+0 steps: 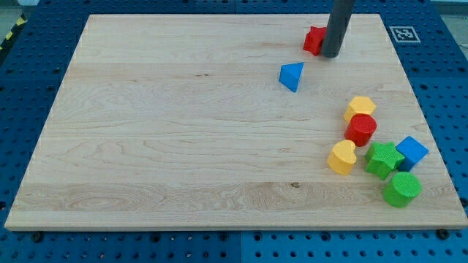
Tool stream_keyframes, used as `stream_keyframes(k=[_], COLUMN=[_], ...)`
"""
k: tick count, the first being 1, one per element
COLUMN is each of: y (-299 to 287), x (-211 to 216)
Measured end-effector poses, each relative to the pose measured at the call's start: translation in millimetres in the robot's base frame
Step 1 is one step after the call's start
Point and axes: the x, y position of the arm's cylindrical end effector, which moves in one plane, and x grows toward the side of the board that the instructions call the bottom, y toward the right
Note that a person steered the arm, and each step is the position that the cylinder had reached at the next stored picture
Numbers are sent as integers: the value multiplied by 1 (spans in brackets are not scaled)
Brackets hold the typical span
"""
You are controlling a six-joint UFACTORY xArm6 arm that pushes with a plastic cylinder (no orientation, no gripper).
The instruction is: Slide the blue triangle below the red star
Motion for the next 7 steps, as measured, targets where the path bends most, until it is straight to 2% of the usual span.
stream_keyframes(k=[2, 3, 4, 5, 7], y=[-49, -105, -143, -119, -110], x=[10, 20, 62, 103, 77])
